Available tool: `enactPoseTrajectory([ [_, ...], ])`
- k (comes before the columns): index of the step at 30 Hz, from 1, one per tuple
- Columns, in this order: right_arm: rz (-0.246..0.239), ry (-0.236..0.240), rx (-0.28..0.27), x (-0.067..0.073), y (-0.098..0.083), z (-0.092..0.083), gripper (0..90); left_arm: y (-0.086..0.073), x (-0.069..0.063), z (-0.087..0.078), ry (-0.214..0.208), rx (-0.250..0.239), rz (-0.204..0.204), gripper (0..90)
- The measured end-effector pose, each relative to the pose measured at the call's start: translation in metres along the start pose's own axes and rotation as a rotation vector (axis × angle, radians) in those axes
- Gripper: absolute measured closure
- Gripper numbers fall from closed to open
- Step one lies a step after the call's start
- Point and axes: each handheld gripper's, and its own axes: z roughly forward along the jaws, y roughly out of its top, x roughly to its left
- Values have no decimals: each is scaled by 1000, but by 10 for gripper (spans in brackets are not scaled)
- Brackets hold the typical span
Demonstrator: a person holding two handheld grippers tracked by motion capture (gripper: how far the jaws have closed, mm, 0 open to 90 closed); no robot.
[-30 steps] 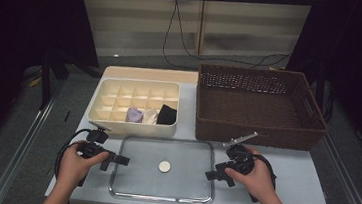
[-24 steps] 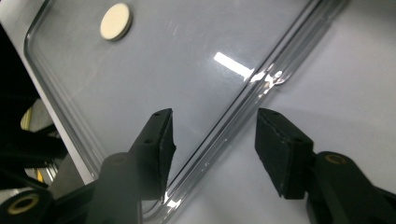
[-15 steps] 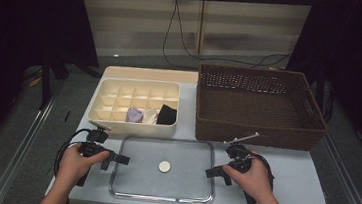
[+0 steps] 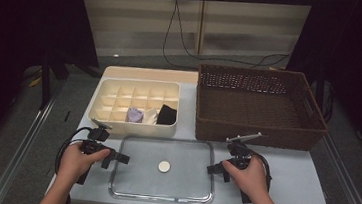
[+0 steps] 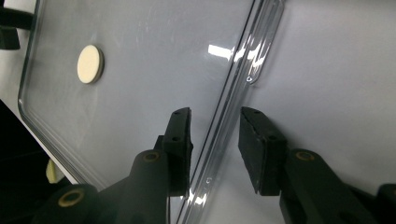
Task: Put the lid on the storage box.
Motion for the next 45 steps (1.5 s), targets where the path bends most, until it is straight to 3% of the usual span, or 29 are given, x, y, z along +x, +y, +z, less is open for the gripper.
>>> enactPoseTrajectory([
  [5,6,-16,7,2,4,3,684,-3,2,0,-10,-36,-29,332],
  [8,33,0,14,3,6,5,685,-3,2,-1,5,-30,-2,334],
  [13,16,-15,3,6,5,6,720,-2,6,-3,2,-22,-21,407],
  [15,25,-9,1,5,4,6,728,-3,6,-2,8,-29,-16,407],
  [23,-20,-16,-30,7,1,6,720,-5,7,-3,16,-45,-43,451],
  [26,-28,-5,-35,5,0,6,721,-7,9,-4,12,-63,-60,491],
  [28,-26,-3,-39,6,-1,6,720,-9,13,-5,-13,-82,-93,536],
  [36,-34,1,-44,5,-1,6,718,-9,13,-4,-14,-82,-91,498],
  [38,-30,16,-44,4,-1,7,718,-9,13,-4,-24,-81,-113,491],
  [45,-51,28,-43,3,-1,7,715,-10,14,-4,-35,-93,-121,465],
])
